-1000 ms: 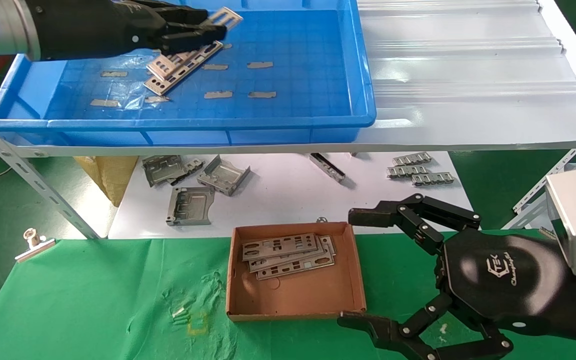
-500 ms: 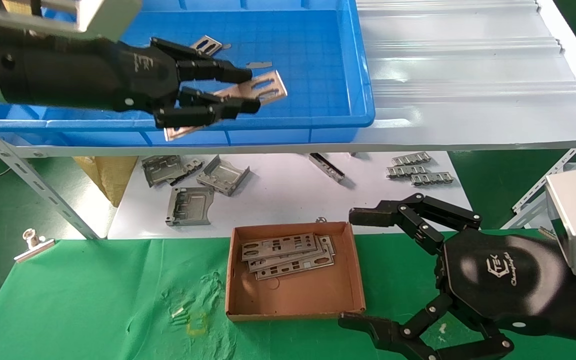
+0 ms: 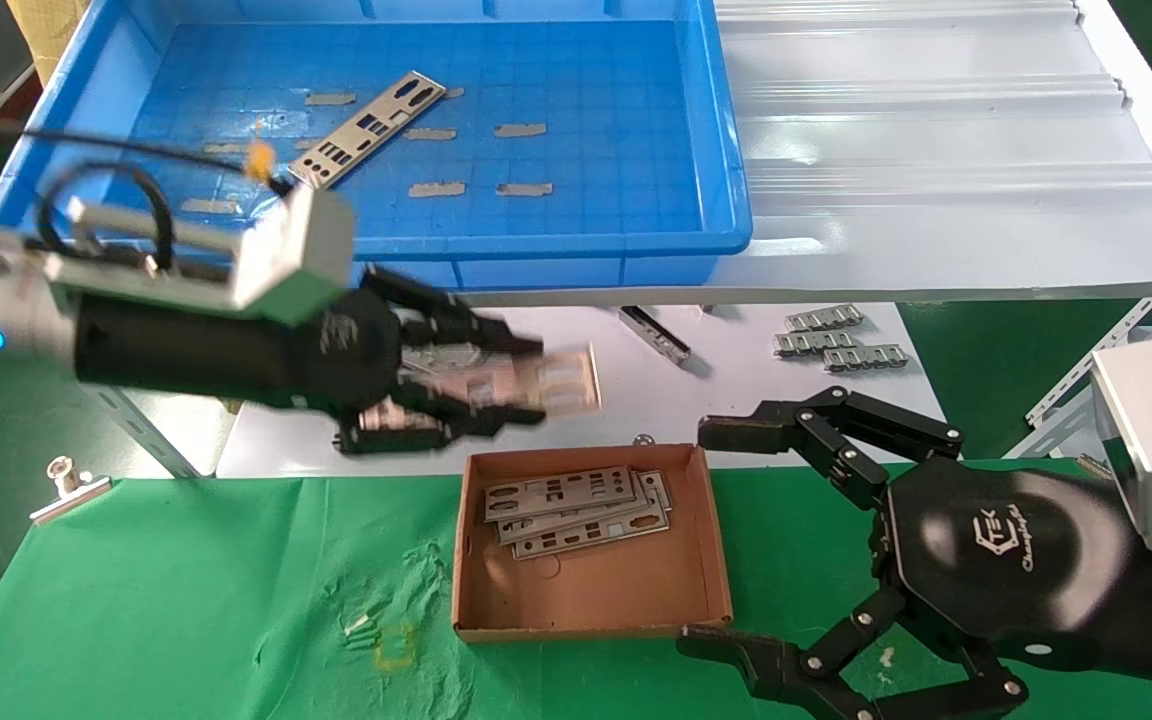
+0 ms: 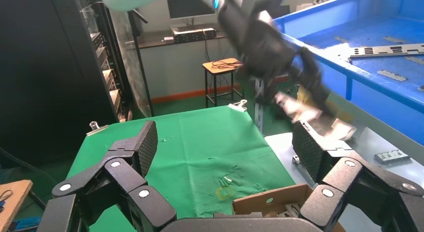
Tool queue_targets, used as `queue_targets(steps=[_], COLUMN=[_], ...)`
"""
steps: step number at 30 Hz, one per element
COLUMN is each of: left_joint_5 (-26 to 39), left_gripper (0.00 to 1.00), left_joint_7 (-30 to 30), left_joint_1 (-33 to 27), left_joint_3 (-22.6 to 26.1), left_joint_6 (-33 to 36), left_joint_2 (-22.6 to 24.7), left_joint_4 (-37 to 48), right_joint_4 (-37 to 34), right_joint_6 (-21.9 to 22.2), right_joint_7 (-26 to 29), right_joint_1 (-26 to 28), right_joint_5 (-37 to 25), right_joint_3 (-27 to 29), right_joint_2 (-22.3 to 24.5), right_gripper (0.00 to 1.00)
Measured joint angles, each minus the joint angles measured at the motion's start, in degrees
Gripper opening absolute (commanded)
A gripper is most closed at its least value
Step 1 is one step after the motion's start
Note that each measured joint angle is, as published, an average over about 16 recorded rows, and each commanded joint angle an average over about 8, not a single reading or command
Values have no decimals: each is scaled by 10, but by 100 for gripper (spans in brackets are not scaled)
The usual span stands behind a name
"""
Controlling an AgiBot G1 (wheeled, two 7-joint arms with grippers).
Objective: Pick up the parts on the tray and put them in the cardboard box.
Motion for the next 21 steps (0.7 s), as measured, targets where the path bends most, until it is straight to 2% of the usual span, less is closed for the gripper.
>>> queue_targets(steps=[13,14,21], left_joint_5=[19,21,26], left_gripper=[1,6,93], left_joint_7=[130,138,188], left_joint_1=[77,80,99], left_joint_3=[44,45,49], left_joint_6=[-72,-76,-100], left_joint_2=[76,82,120], left_joint_4=[81,89,141], right_joint_4=[0,0,0], right_joint_6=[0,0,0], right_joint_7=[0,0,0], right_joint_1=[0,0,0], right_joint_5=[0,0,0], right_joint_3=[0,0,0], right_joint_2=[0,0,0], right_gripper=[100,100,100])
